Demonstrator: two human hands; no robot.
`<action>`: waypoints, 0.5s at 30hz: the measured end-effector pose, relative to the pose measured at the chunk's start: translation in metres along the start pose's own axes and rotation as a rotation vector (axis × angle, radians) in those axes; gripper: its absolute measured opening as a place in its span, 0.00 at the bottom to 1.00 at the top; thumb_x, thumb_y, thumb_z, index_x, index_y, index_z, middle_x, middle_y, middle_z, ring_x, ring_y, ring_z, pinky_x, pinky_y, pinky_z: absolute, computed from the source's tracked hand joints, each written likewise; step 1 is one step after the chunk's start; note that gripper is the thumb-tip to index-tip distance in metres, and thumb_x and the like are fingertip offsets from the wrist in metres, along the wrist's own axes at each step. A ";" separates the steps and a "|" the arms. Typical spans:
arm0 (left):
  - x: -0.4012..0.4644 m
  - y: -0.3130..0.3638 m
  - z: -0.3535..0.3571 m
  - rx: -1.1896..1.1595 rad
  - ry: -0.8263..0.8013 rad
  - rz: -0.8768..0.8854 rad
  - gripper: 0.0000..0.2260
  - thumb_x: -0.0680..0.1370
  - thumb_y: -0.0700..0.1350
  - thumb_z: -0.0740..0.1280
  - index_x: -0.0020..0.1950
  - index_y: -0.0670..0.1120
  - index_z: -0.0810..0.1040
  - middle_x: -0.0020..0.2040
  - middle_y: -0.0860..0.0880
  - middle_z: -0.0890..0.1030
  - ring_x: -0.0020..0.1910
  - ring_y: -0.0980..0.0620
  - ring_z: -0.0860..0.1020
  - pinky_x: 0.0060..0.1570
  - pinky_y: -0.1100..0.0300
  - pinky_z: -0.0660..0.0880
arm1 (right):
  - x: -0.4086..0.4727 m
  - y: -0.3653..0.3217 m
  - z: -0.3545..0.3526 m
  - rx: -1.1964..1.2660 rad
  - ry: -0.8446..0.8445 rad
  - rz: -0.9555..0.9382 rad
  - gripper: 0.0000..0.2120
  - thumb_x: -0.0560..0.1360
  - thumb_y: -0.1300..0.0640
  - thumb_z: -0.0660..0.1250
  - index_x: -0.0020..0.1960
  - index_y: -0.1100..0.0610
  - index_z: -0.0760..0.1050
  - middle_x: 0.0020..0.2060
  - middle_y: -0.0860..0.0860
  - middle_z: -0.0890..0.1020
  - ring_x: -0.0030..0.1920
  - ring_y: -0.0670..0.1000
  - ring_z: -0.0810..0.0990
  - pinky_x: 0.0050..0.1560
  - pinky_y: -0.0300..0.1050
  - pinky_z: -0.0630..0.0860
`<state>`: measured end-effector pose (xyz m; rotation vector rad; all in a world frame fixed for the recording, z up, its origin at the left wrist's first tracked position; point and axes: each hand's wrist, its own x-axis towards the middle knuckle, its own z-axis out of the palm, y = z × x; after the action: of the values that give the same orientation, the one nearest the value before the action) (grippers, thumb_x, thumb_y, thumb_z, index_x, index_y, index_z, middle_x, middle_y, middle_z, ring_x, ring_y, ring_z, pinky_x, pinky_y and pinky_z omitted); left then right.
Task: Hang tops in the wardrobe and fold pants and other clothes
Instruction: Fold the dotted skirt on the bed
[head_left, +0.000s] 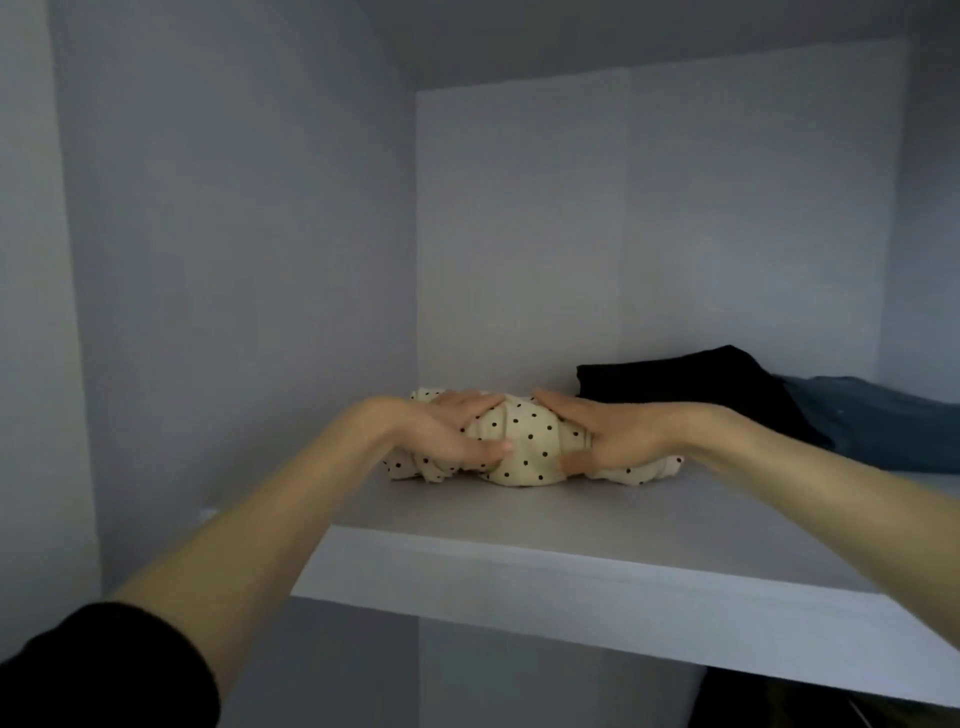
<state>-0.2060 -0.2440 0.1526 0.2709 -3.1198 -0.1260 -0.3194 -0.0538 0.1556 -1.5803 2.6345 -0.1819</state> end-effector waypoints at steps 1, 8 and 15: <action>0.003 -0.001 0.002 0.038 -0.006 -0.012 0.33 0.78 0.64 0.53 0.76 0.57 0.38 0.77 0.55 0.39 0.75 0.52 0.37 0.74 0.48 0.40 | 0.003 0.000 0.004 0.013 -0.027 0.005 0.39 0.78 0.45 0.61 0.77 0.47 0.38 0.77 0.45 0.47 0.76 0.48 0.49 0.75 0.45 0.49; 0.022 -0.027 0.027 0.300 0.138 -0.201 0.31 0.82 0.48 0.52 0.75 0.50 0.32 0.76 0.49 0.34 0.75 0.47 0.36 0.72 0.46 0.39 | 0.062 -0.017 0.033 -0.252 0.163 0.016 0.31 0.82 0.49 0.50 0.76 0.50 0.34 0.77 0.54 0.42 0.77 0.56 0.44 0.75 0.53 0.45; 0.044 -0.062 0.015 0.200 -0.040 -0.250 0.34 0.80 0.59 0.53 0.74 0.55 0.30 0.75 0.50 0.30 0.75 0.44 0.36 0.73 0.45 0.41 | 0.131 -0.012 0.022 -0.266 0.103 -0.032 0.34 0.81 0.60 0.54 0.76 0.52 0.34 0.77 0.51 0.42 0.77 0.54 0.46 0.75 0.51 0.48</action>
<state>-0.2386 -0.3114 0.1325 0.6679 -3.1252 0.1828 -0.3683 -0.1765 0.1364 -1.7334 2.8119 0.0932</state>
